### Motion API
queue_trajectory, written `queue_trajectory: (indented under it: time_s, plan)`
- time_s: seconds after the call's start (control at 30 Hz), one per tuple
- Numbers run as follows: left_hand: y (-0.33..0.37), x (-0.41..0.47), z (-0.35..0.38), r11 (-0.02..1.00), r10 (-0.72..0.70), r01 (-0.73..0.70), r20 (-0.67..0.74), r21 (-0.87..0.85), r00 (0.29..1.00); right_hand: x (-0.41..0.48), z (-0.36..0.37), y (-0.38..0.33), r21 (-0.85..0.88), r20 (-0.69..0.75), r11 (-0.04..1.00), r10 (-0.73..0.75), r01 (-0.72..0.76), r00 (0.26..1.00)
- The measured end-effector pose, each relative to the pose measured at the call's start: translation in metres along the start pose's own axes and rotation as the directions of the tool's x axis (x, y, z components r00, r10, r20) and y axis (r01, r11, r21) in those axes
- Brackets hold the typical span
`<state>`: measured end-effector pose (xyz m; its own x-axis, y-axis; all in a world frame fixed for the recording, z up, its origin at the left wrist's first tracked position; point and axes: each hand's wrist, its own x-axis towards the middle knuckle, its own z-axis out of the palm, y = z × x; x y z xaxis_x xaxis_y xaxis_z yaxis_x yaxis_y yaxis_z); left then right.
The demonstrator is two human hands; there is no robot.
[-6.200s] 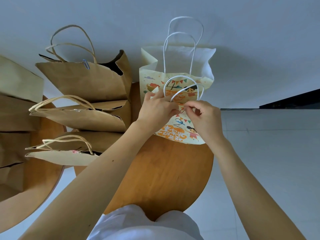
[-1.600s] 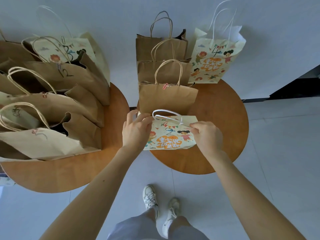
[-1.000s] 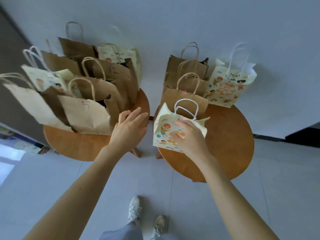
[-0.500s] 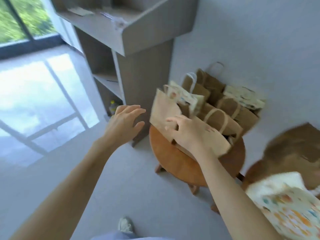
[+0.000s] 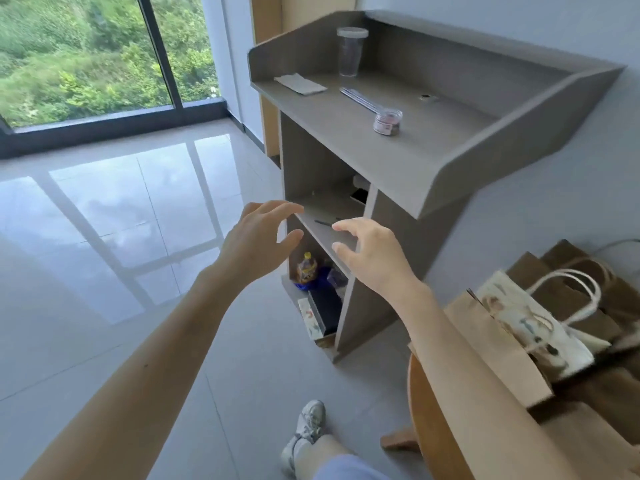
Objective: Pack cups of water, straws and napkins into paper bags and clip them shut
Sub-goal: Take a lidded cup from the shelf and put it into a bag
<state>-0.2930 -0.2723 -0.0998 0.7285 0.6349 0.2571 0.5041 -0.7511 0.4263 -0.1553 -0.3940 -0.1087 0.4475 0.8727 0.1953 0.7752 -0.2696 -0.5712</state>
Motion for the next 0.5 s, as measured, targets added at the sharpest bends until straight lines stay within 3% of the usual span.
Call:
queue_trajectory:
  time_s: [0.5]
  plan:
    - [-0.107,0.291,-0.002,0.994,0.095,-0.093,0.038,-0.053,0.995,0.306,0.013,0.012,-0.067,-0.107,0.998,-0.011,0.004,0.994]
